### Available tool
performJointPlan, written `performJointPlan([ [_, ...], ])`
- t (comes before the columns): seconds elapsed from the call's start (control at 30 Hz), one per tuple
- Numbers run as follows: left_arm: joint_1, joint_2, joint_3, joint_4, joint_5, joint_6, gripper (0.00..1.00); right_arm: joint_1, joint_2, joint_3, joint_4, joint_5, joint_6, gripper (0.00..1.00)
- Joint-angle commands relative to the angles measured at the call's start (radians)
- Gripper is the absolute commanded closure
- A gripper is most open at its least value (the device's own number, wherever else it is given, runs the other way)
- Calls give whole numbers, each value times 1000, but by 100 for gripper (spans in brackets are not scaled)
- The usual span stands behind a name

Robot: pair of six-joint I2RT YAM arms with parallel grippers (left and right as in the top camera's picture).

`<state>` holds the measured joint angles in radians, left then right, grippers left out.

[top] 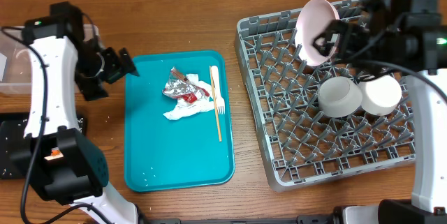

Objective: Sort waste into correct bins and load items into the dishwasher rack
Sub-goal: 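Open the right gripper and lift it away from the grey bowl, then grasp the foil and red wrapper on the tray with the left gripper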

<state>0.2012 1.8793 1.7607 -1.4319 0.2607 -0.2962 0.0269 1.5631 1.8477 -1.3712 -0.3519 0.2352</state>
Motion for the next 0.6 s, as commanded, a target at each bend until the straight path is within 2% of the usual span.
performJointPlan([
  [0.0, -67, -8, 19, 5, 42, 49, 0, 45, 7, 22, 39, -13, 1, 0],
  [0.23, -168, -8, 19, 69, -58, 46, 0, 56, 7, 22, 69, 80, 1, 0],
  [0.43, -225, -2, 16, 129, 24, 48, 0, 56, 7, 22, 69, 178, 1, 0],
  [0.57, -278, 0, -10, 154, 20, -80, 0, 56, 7, 22, 69, 177, 1, 0],
])
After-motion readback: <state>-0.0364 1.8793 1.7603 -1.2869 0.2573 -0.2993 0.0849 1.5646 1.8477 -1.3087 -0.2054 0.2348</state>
